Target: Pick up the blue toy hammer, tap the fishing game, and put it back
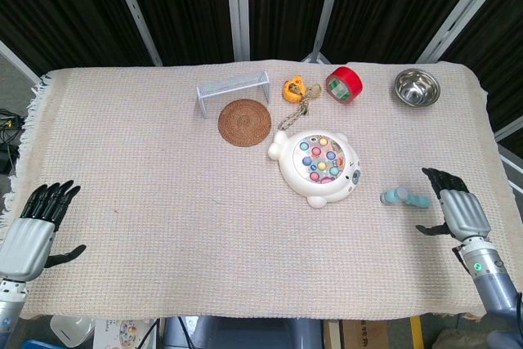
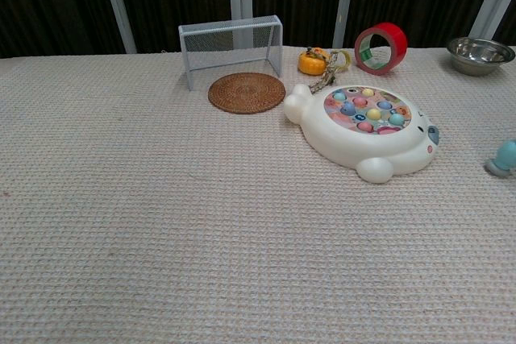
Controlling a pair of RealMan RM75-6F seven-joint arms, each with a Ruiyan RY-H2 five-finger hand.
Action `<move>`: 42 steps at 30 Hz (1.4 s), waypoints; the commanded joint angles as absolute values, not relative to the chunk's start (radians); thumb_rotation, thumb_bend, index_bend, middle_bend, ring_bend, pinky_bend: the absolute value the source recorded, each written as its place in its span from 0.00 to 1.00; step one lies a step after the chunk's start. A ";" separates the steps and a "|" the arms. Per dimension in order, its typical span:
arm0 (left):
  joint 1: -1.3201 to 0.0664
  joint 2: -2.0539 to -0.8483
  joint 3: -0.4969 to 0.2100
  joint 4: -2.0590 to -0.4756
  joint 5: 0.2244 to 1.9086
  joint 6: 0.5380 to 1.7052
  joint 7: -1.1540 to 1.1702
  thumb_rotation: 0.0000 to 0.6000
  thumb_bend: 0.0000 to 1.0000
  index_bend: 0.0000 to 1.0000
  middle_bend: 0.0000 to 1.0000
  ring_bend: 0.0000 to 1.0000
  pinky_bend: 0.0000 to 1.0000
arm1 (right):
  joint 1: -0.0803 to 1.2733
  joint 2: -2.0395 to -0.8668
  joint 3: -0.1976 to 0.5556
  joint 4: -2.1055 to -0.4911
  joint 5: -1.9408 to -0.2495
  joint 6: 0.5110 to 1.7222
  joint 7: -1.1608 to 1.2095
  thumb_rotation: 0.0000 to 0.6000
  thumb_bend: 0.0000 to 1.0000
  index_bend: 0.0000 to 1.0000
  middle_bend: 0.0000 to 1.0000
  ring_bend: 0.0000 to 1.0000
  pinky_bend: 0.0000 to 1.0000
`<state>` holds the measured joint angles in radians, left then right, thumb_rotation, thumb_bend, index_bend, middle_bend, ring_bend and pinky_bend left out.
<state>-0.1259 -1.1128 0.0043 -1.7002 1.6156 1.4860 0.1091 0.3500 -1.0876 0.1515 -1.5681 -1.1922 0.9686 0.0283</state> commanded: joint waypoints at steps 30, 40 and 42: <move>-0.150 -1.111 -0.007 -1.712 1.590 1.445 0.134 1.00 0.04 0.00 0.00 0.00 0.00 | 0.518 -1.273 0.150 -1.302 -0.970 0.743 -0.047 1.00 0.35 0.45 0.39 0.25 0.18; -0.148 -1.111 -0.007 -1.708 1.585 1.445 0.131 1.00 0.04 0.00 0.00 0.00 0.00 | 0.520 -1.294 0.146 -1.284 -0.986 0.743 -0.032 1.00 0.36 0.47 0.40 0.27 0.19; -0.149 -1.111 -0.006 -1.708 1.585 1.444 0.131 1.00 0.04 0.00 0.00 0.00 0.00 | 0.522 -1.296 0.146 -1.284 -0.987 0.742 -0.031 1.00 0.36 0.47 0.41 0.27 0.19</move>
